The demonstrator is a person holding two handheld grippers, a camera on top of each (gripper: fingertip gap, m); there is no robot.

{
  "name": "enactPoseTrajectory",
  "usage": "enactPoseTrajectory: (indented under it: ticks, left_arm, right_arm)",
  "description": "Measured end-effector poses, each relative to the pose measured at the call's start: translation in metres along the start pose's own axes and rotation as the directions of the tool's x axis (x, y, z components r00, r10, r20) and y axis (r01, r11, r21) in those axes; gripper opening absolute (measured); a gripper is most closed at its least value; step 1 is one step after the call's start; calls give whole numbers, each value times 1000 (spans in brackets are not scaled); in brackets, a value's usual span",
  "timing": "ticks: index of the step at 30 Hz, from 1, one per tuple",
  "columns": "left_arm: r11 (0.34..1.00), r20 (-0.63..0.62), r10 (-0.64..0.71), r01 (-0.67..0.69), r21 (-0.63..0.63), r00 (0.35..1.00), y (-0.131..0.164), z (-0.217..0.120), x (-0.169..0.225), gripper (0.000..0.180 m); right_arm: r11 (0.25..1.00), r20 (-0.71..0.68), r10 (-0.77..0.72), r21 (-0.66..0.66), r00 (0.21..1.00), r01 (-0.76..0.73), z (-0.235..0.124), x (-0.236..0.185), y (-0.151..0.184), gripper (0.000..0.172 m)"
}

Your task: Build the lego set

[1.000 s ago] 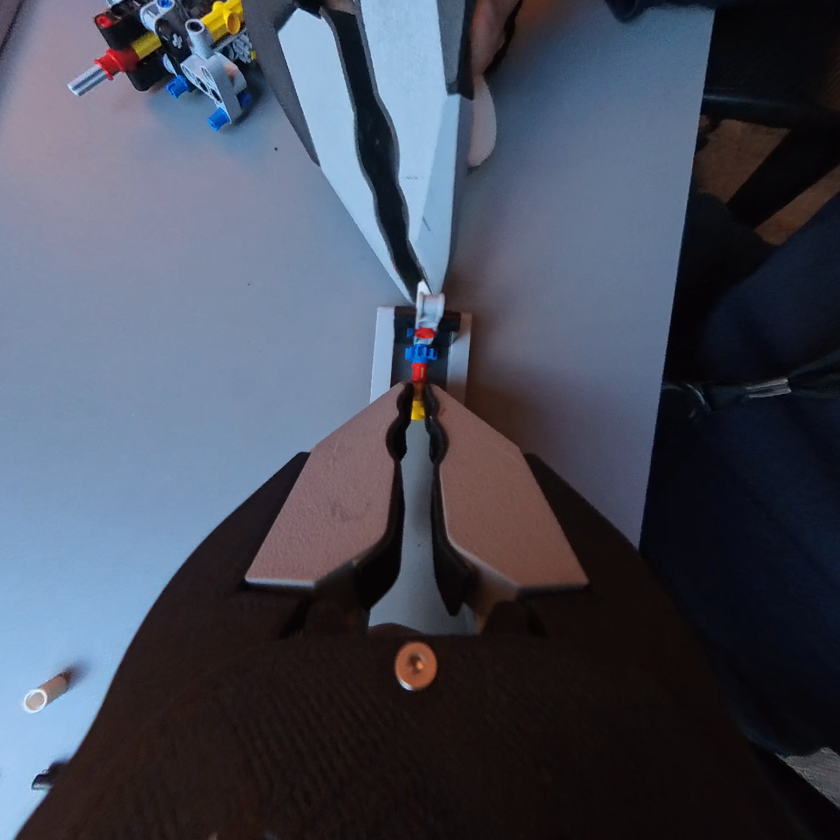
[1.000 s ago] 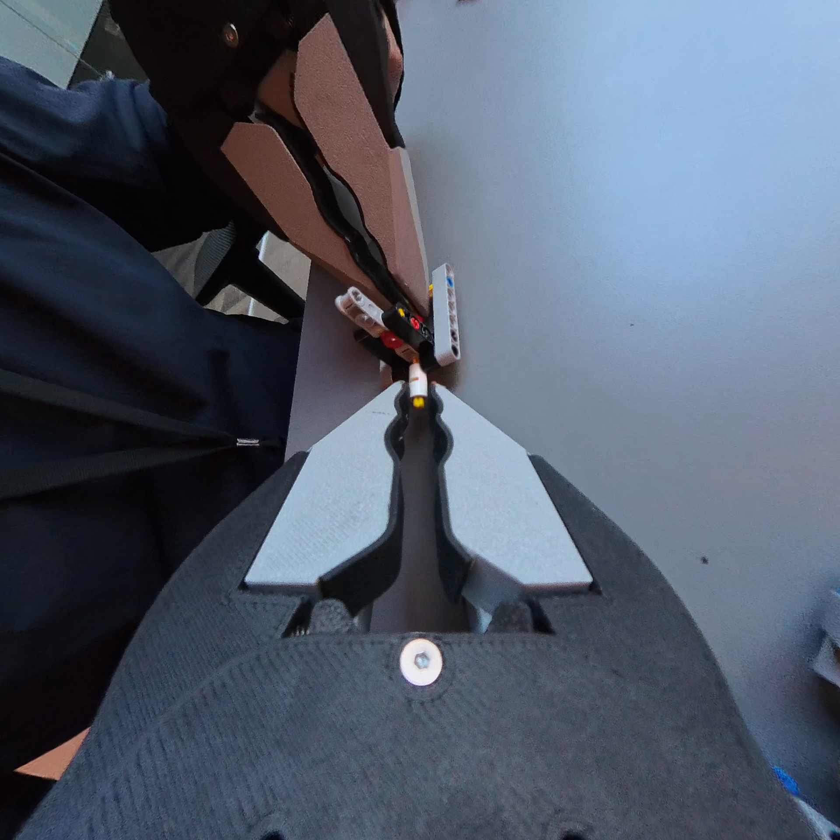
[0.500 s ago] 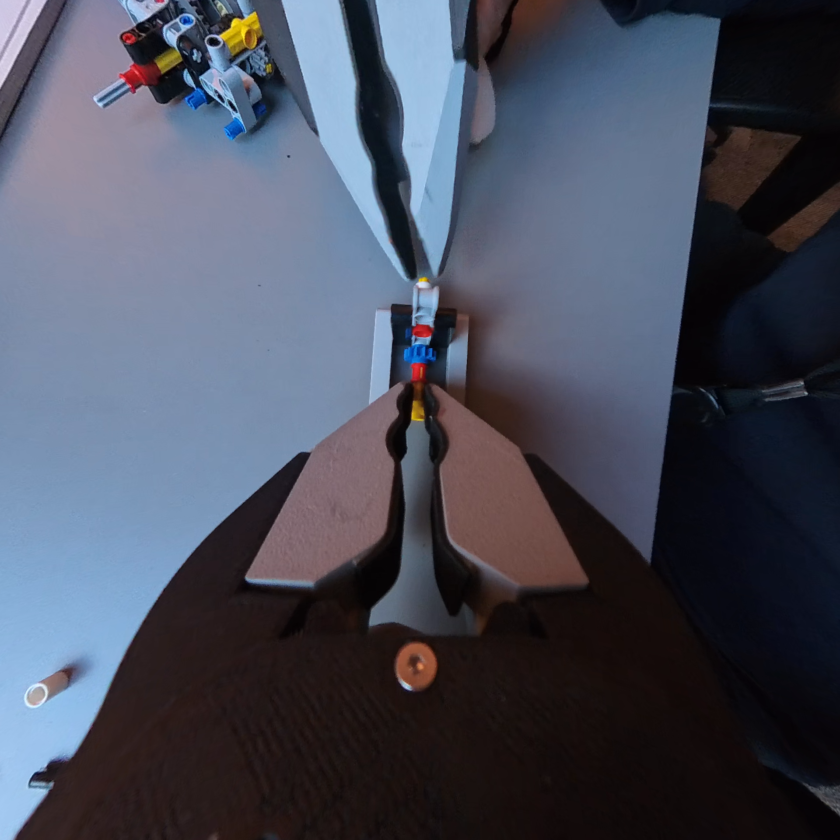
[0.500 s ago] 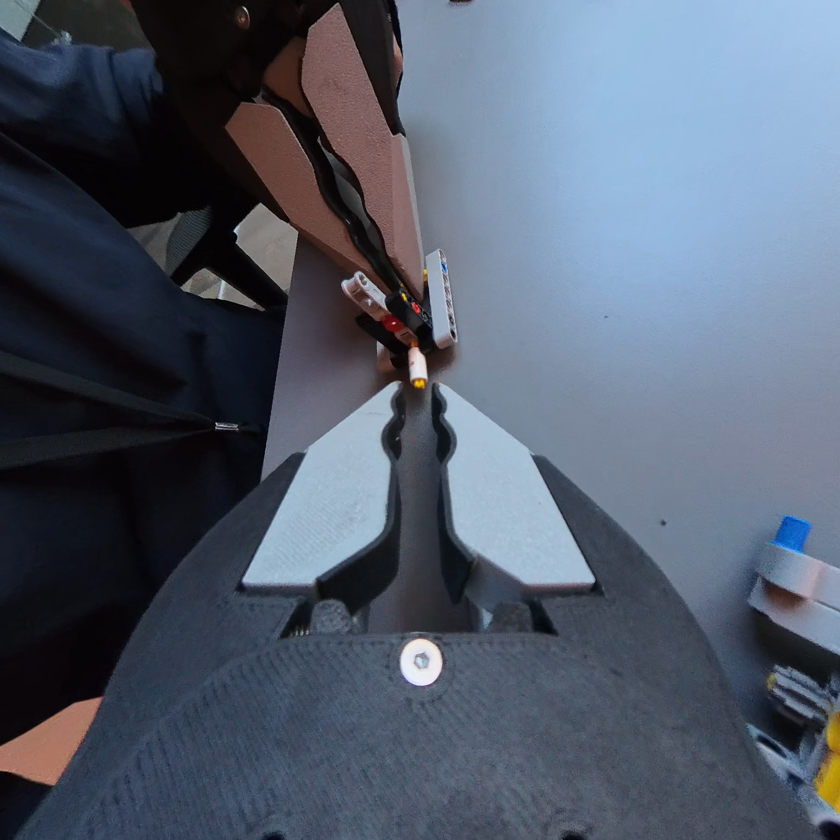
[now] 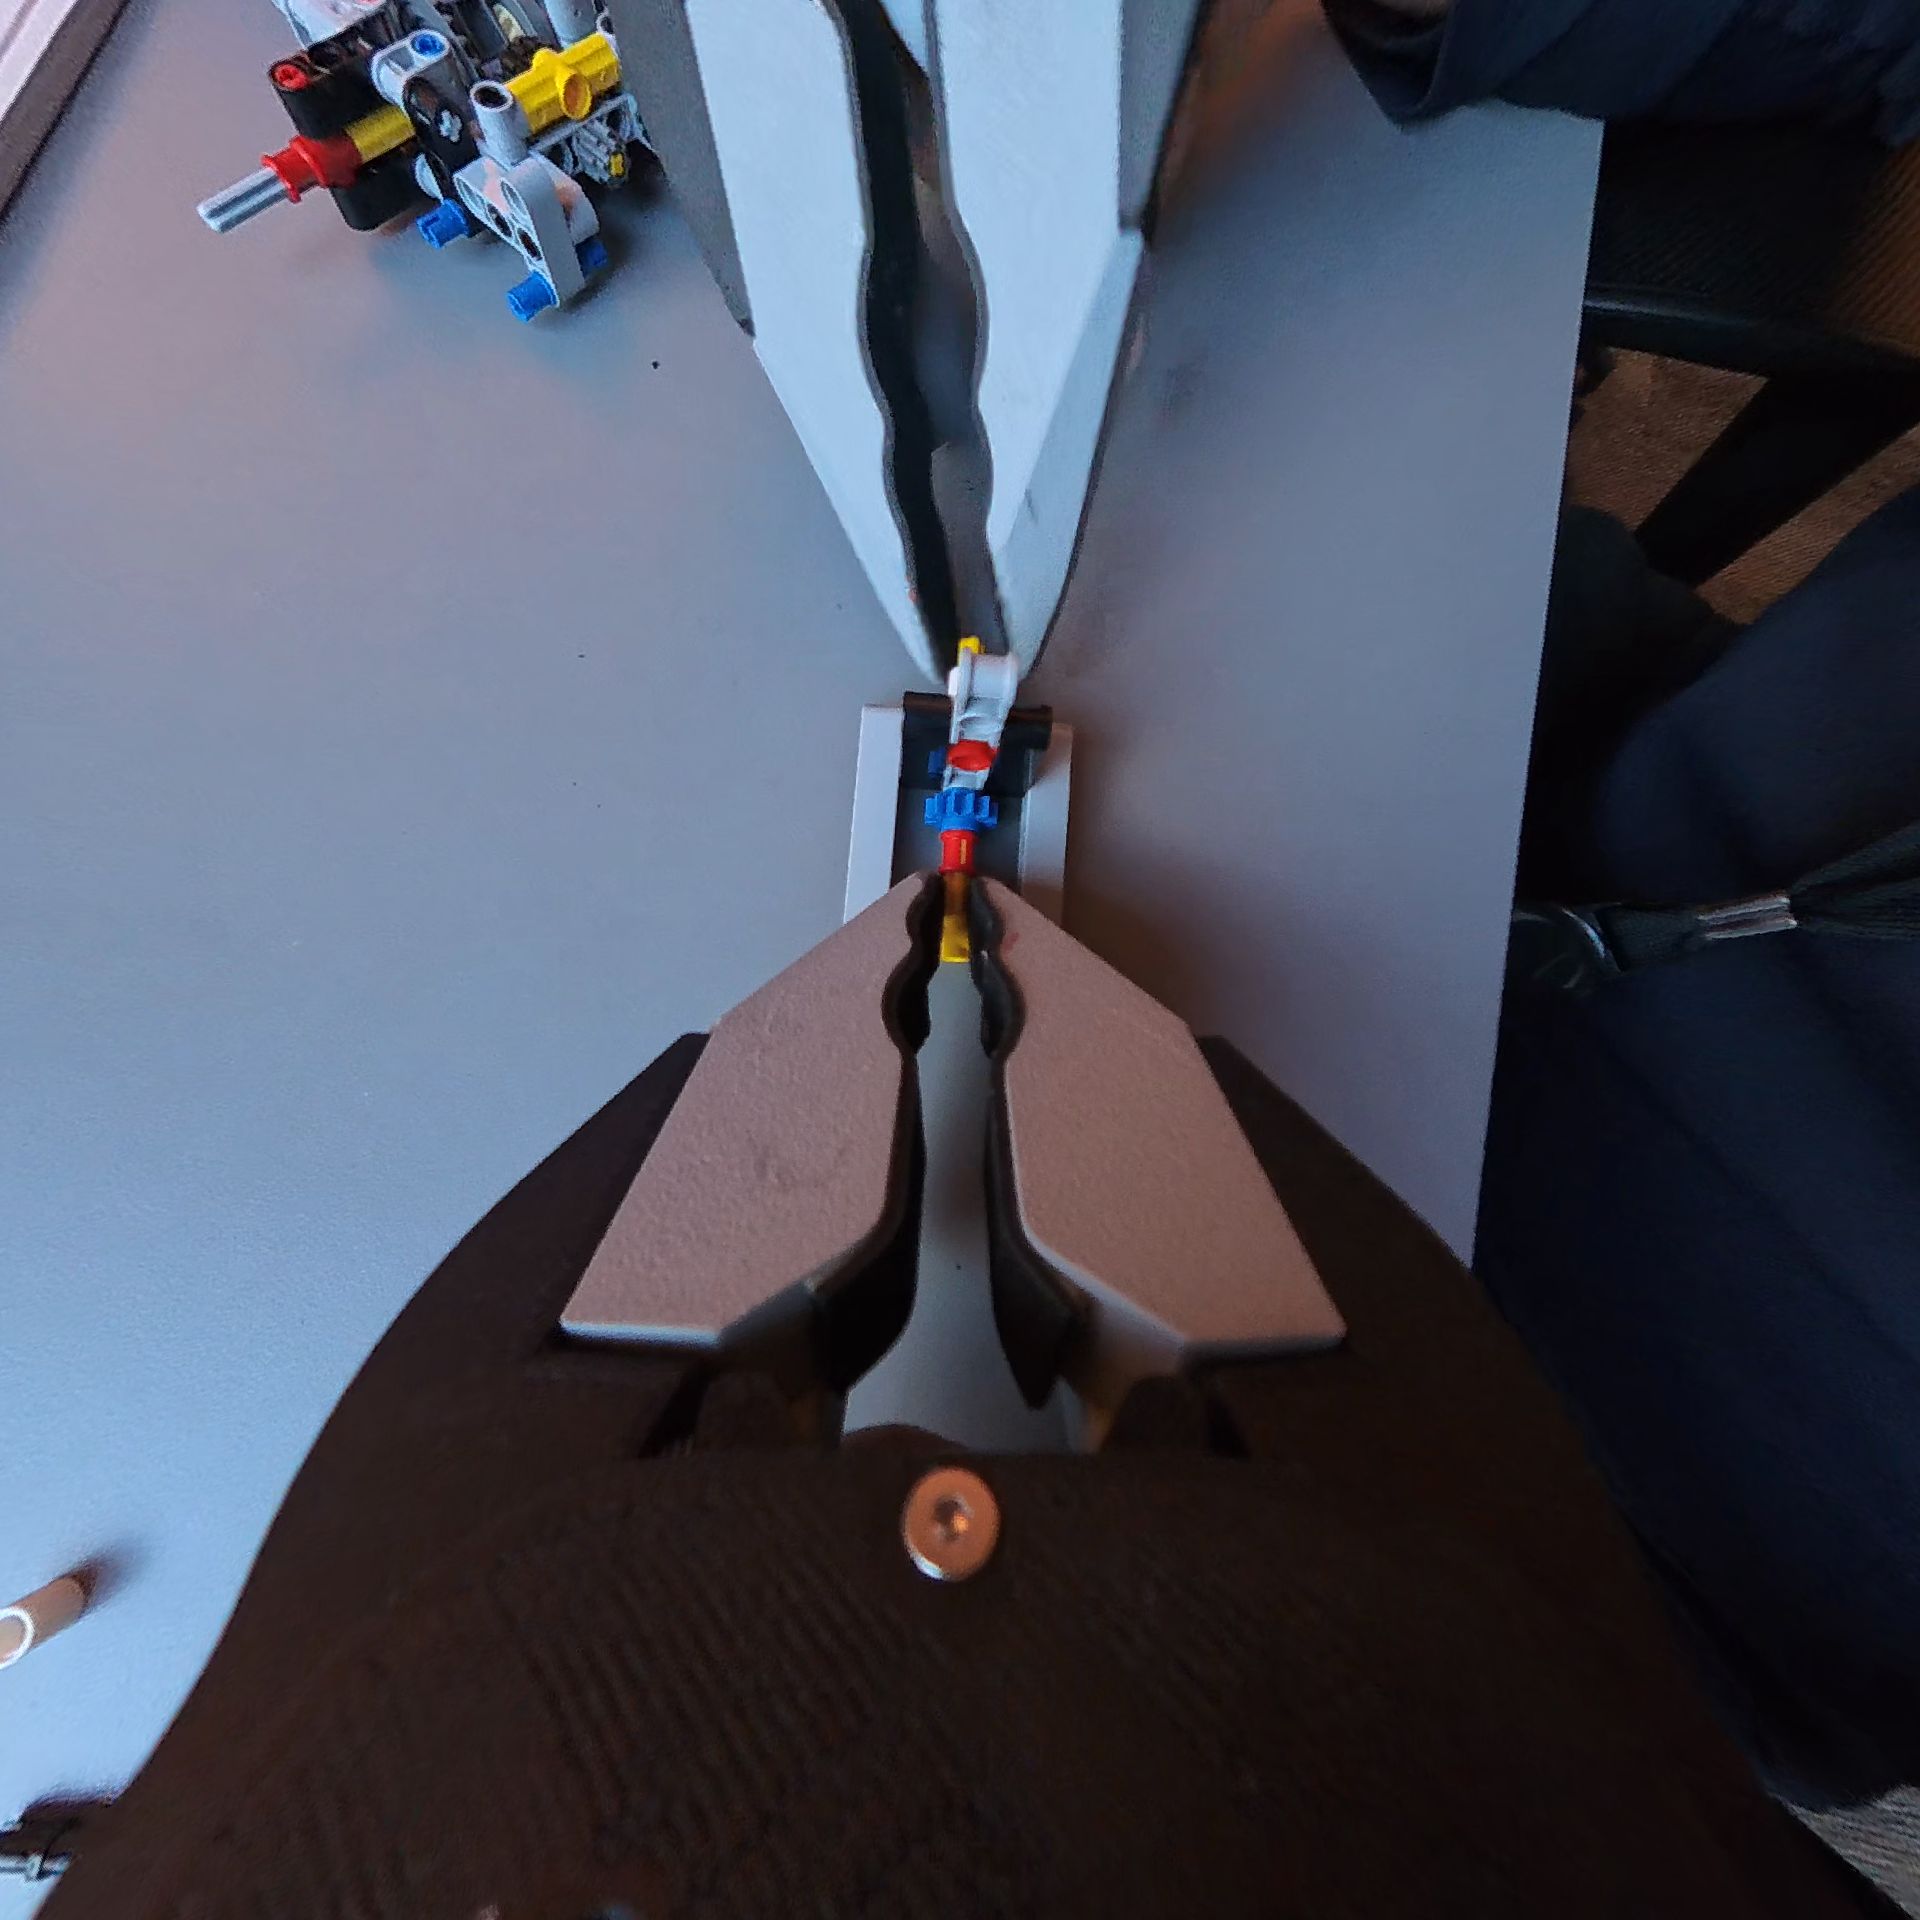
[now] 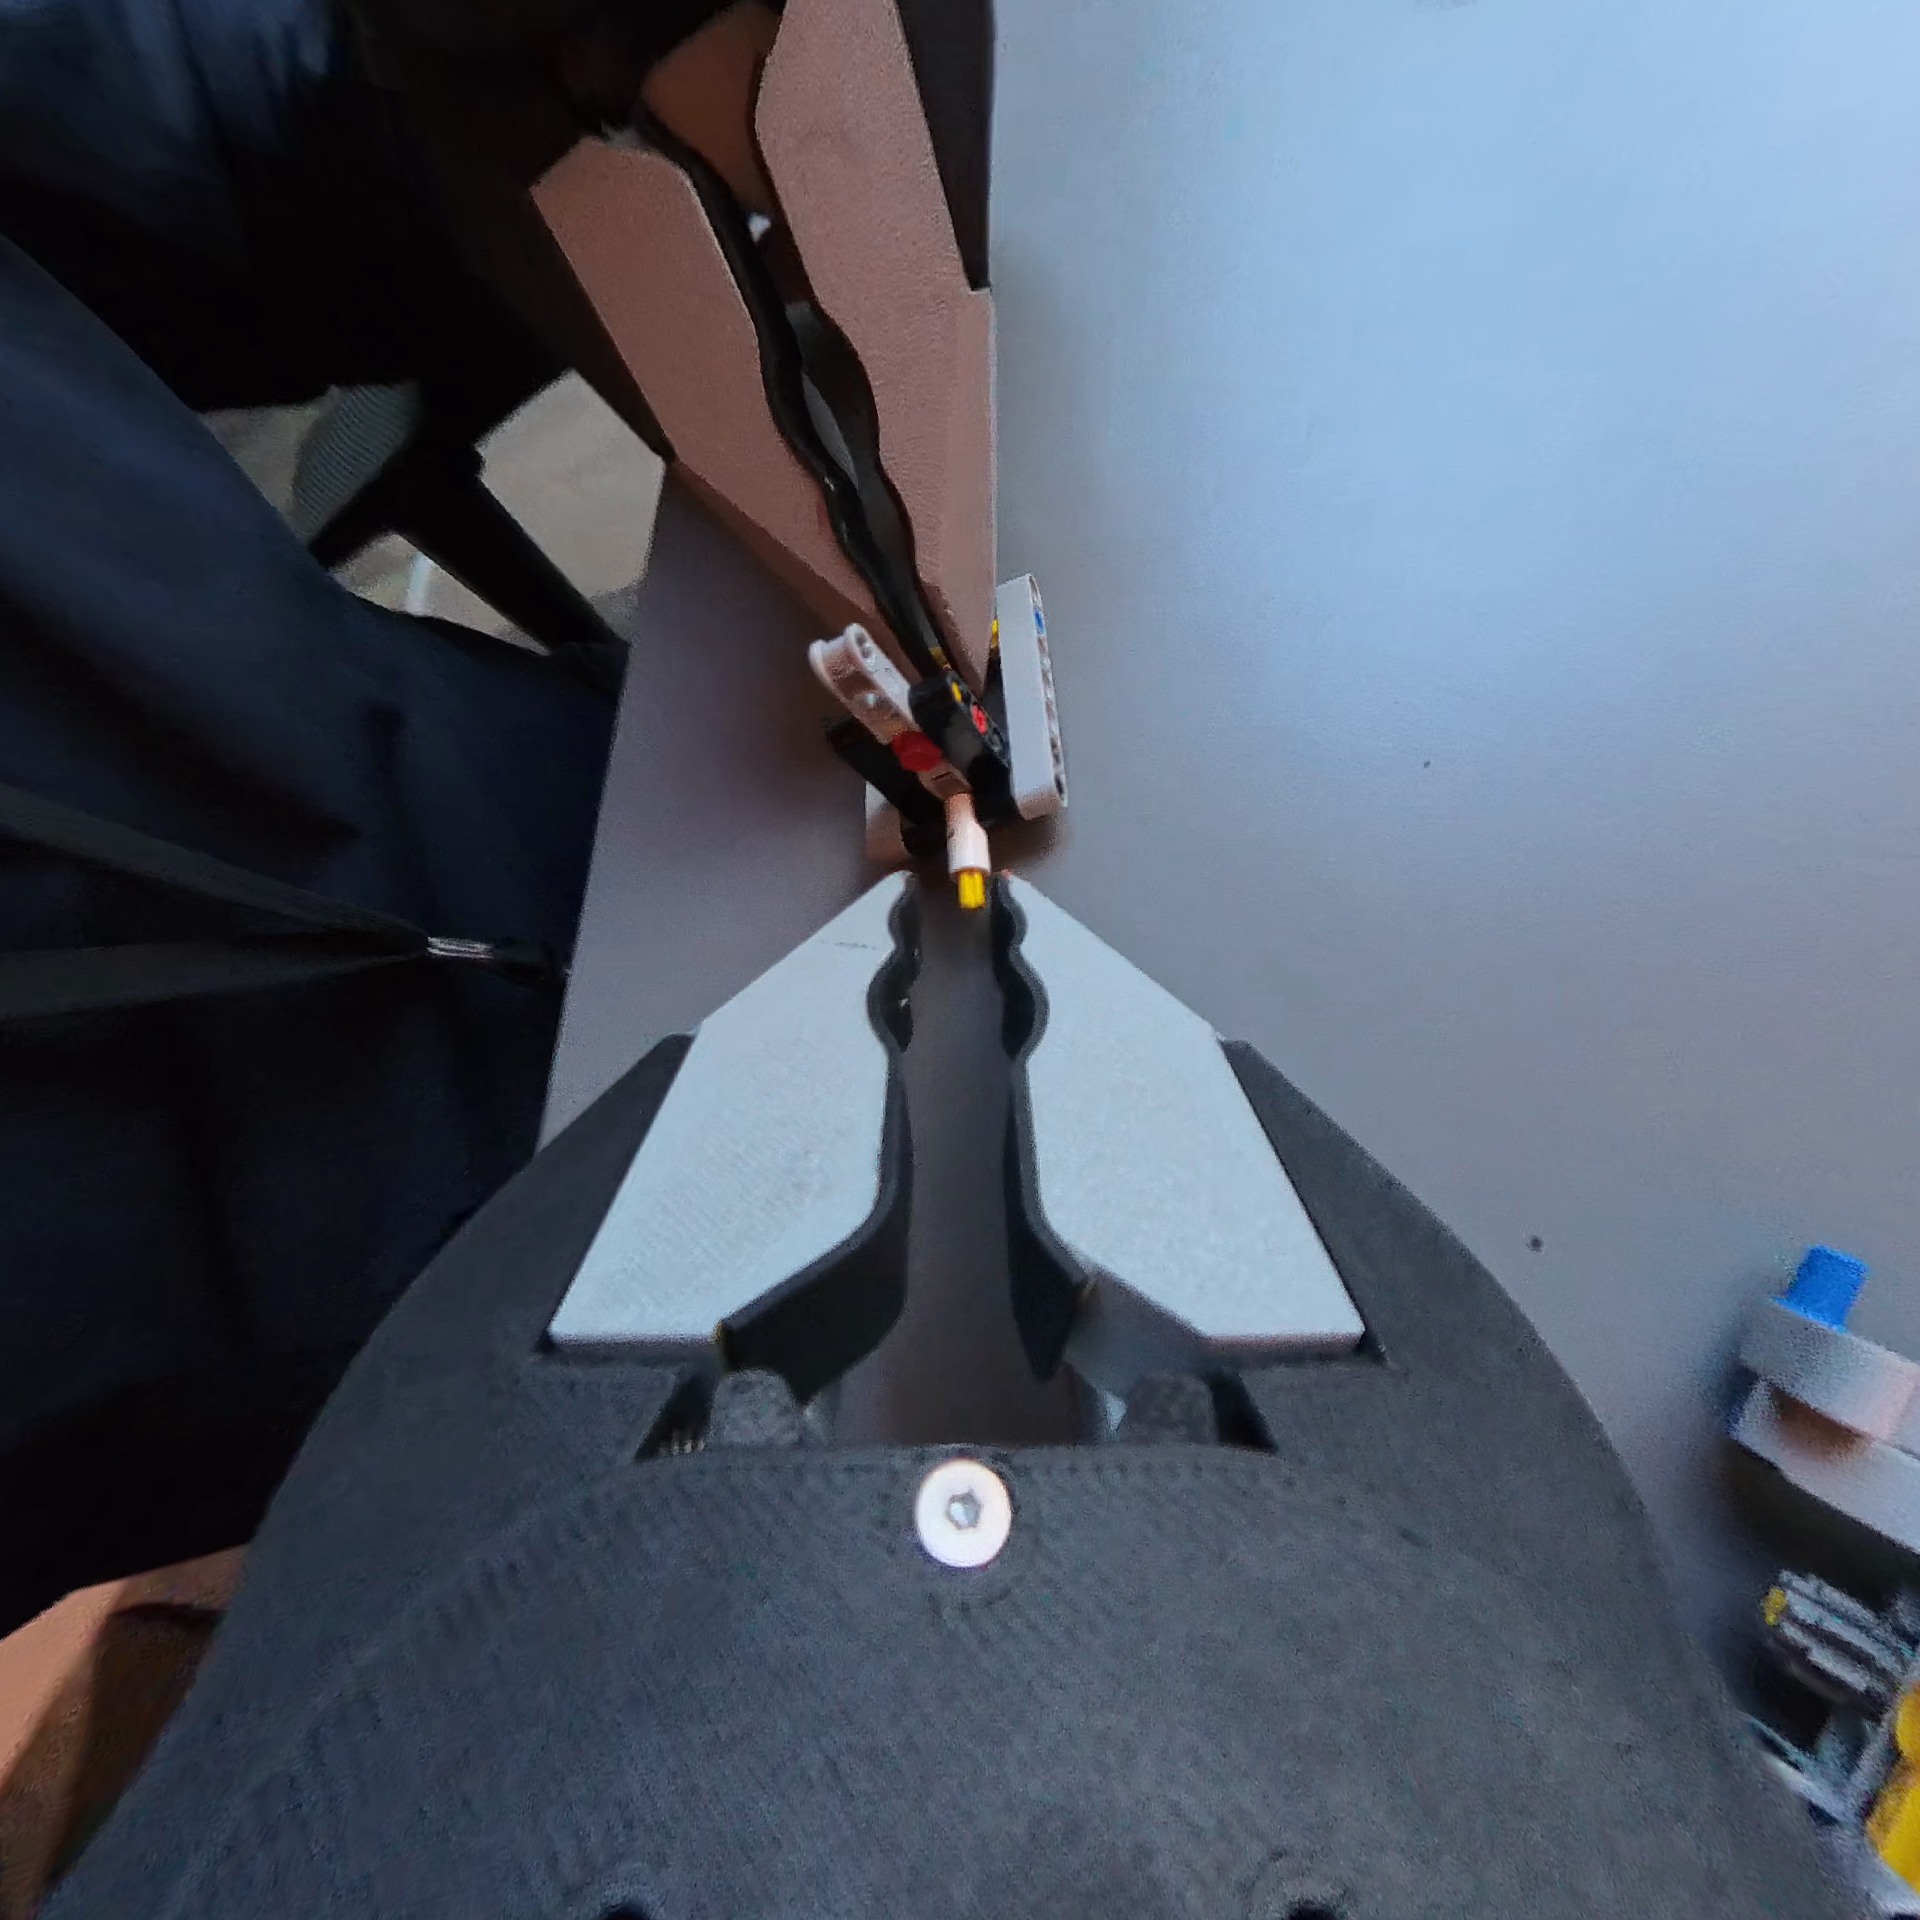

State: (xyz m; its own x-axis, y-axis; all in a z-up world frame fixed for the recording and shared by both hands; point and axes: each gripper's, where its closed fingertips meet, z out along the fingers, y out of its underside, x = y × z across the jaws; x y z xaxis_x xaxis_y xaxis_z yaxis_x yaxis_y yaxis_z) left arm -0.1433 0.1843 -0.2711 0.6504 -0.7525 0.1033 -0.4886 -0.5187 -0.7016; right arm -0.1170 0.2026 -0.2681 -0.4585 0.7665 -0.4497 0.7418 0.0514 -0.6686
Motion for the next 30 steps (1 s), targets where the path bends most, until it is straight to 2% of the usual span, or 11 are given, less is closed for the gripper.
enactPoseTrajectory:
  ticks: [5, 11, 18, 23, 30]
  left_arm:
    - [1000, -6, -5, 5, 0, 1000, 0, 0, 0, 2]
    - [1000, -11, -11, 11, 3, 1000, 0, 0, 0, 2]
    - [1000, -10, -13, 13, 5, 1000, 0, 0, 0, 2]
    - [1000, -15, -18, 18, 9, 1000, 0, 0, 0, 2]
    - [1000, -17, -22, 22, 14, 1000, 0, 0, 0, 2]
  right_arm:
    - [979, -167, -203, -22, 965, 202, -2, 5, -5, 11]
    - [949, -196, -316, -68, 928, 309, 1, 0, -3, 14]
    - [866, -318, -500, -169, 806, 471, 0, 4, -3, 14]
    - [826, -331, -563, -193, 757, 530, 1, 1, -3, 14]
    - [814, -331, -579, -182, 745, 552, 0, 0, -3, 14]
